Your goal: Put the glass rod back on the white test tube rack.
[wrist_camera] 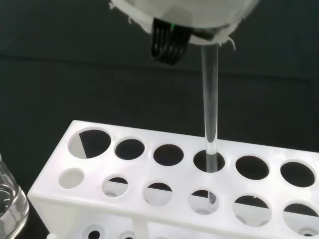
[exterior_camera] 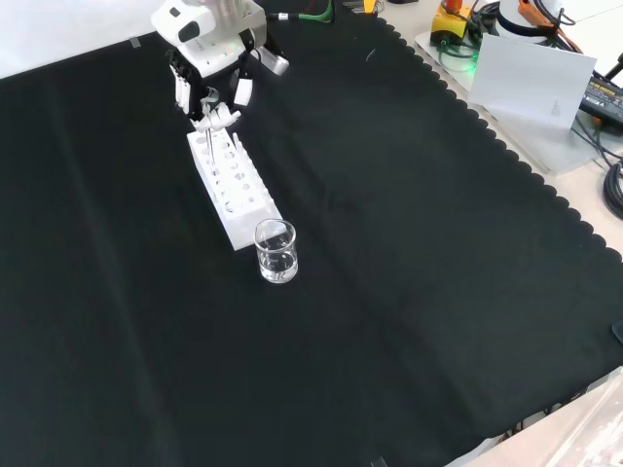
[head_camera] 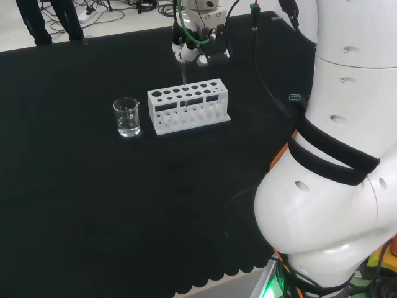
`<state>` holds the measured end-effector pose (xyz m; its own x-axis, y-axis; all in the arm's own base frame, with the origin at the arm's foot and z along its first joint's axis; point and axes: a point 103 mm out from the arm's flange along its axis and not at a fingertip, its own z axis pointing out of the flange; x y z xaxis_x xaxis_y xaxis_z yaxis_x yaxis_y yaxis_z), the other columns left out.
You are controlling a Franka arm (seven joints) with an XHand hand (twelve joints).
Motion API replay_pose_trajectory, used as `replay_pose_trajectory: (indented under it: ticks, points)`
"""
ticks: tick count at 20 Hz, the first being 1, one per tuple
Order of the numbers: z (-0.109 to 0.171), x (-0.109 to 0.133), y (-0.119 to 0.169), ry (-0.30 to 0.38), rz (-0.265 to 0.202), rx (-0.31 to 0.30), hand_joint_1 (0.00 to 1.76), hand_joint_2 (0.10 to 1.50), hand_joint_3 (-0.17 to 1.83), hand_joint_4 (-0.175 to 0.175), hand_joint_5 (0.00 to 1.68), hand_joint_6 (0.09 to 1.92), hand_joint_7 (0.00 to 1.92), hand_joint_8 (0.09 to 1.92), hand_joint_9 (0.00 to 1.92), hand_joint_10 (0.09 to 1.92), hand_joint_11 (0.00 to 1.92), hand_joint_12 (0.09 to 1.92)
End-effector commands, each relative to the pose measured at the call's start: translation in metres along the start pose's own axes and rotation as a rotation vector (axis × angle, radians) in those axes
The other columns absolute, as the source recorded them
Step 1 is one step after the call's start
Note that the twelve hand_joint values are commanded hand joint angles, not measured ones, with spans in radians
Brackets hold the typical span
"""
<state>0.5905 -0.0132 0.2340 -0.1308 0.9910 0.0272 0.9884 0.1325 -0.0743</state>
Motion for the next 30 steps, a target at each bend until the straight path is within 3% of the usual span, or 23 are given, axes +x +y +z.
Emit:
replay_pose_trajectory:
  ticks: [1, 10, 16, 18, 20, 21, 24, 30]
  points:
    - [0.001, -0.001, 0.0, -0.002, -0.001, 0.004, 1.32, 0.64, 0.75, -0.175, 1.21, 0.56, 1.25, 1.03, 1.64, 0.82, 1.65, 0.81]
    - [-0.007, 0.005, 0.001, -0.005, -0.002, 0.017, 1.32, 0.64, 0.75, -0.175, 1.21, 0.56, 1.25, 1.02, 1.64, 0.82, 1.66, 0.81]
    - [-0.007, 0.004, 0.002, -0.027, -0.021, 0.097, 1.32, 0.62, 0.74, -0.175, 1.19, 0.66, 1.34, 0.78, 1.64, 0.74, 1.69, 0.81]
    - [-0.007, 0.004, 0.002, -0.027, -0.027, 0.127, 1.38, 0.54, 0.76, -0.175, 1.03, 0.79, 1.29, 0.69, 1.64, 0.69, 1.7, 0.82]
    - [-0.006, 0.005, 0.003, -0.024, -0.034, 0.158, 1.4, 0.46, 0.8, -0.175, 0.8, 0.92, 1.09, 0.74, 1.61, 0.64, 1.69, 0.83]
    - [-0.007, 0.005, 0.004, -0.023, -0.036, 0.168, 1.5, 0.39, 0.88, -0.175, 0.67, 0.93, 0.99, 0.75, 1.59, 0.57, 1.68, 0.83]
    - [-0.009, 0.007, 0.005, -0.023, -0.041, 0.18, 1.64, 0.32, 0.93, -0.175, 0.37, 0.79, 0.76, 0.79, 1.6, 0.32, 1.64, 0.78]
    - [-0.012, 0.008, 0.004, -0.025, -0.04, 0.179, 1.66, 0.35, 0.85, -0.175, 0.3, 0.59, 0.67, 0.78, 1.65, 0.13, 1.61, 0.7]
